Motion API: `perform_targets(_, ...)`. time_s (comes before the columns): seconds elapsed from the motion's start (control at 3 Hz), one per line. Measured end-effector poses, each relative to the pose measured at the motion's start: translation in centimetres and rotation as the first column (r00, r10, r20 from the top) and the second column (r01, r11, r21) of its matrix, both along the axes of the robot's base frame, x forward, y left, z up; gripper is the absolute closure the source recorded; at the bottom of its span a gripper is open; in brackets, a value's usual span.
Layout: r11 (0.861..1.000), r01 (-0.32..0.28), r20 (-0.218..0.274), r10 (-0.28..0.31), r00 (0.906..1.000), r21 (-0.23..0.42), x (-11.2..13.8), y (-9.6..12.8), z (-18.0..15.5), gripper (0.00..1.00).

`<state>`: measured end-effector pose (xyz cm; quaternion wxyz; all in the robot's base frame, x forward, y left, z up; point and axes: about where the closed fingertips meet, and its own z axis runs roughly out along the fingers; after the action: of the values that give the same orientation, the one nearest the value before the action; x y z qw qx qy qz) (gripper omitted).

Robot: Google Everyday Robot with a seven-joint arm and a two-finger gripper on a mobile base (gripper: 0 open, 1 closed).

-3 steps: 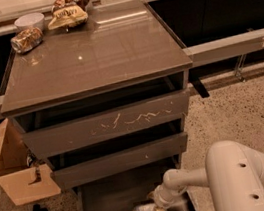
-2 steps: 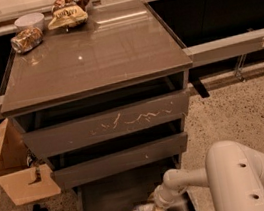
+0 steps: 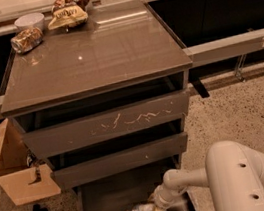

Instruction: Pick blue plastic bottle from bottom drawer and place on counter

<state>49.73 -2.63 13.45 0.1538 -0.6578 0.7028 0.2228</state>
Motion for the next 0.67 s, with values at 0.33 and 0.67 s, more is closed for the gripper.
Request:
perform_targets(0.33,1.000,0.000,0.000,0.000,1.0000,0.000,0.0,0.0,0.0,1.00)
perform_targets(0.67,1.000,0.005,-0.001,-0.005,1.0000,0.024,-0.6,-1.0,1.6,1.00)
